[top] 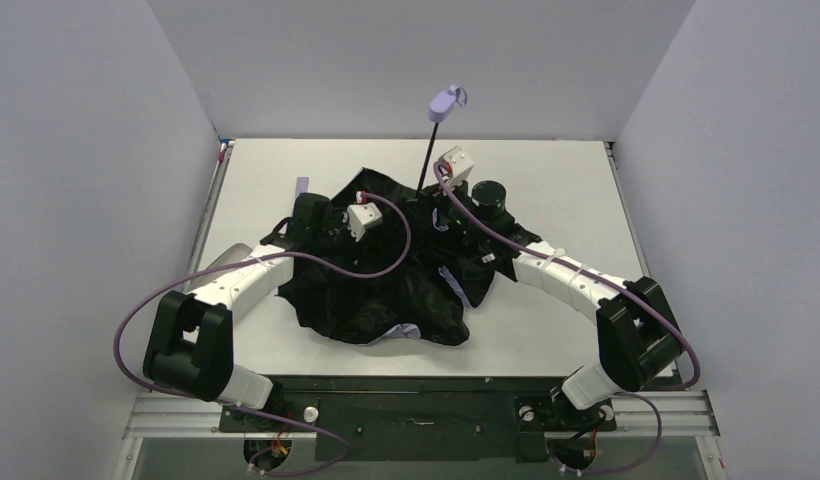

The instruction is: Open the umbrella

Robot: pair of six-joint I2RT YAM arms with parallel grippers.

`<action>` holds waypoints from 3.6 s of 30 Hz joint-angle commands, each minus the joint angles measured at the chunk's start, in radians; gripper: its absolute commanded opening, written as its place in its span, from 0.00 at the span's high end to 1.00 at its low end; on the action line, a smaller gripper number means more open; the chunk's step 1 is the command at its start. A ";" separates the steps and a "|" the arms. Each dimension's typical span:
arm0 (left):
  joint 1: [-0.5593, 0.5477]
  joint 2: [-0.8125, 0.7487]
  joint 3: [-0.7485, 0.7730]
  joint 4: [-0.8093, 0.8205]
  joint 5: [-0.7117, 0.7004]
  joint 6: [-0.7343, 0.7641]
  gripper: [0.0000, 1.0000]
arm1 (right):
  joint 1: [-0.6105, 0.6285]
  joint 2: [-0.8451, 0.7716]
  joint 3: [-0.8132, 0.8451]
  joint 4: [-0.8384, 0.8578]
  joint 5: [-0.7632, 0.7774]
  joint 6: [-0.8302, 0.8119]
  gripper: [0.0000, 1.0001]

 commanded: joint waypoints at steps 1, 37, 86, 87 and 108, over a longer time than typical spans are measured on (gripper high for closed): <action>0.004 0.010 -0.024 0.014 0.045 0.091 1.00 | -0.015 0.033 0.114 0.082 -0.040 0.017 0.36; -0.108 -0.178 -0.184 0.578 0.110 0.179 0.57 | 0.058 0.020 0.354 -0.112 0.072 -0.054 1.00; -0.409 0.231 -0.103 0.862 -0.020 0.548 0.81 | 0.137 -0.013 0.399 -0.191 0.207 -0.028 1.00; -0.413 0.240 -0.083 0.811 0.025 0.555 0.79 | 0.137 -0.011 0.409 -0.195 0.205 -0.030 1.00; -0.417 -0.082 -0.107 0.538 0.190 0.258 0.13 | -0.006 -0.026 0.411 -0.169 -0.127 -0.003 1.00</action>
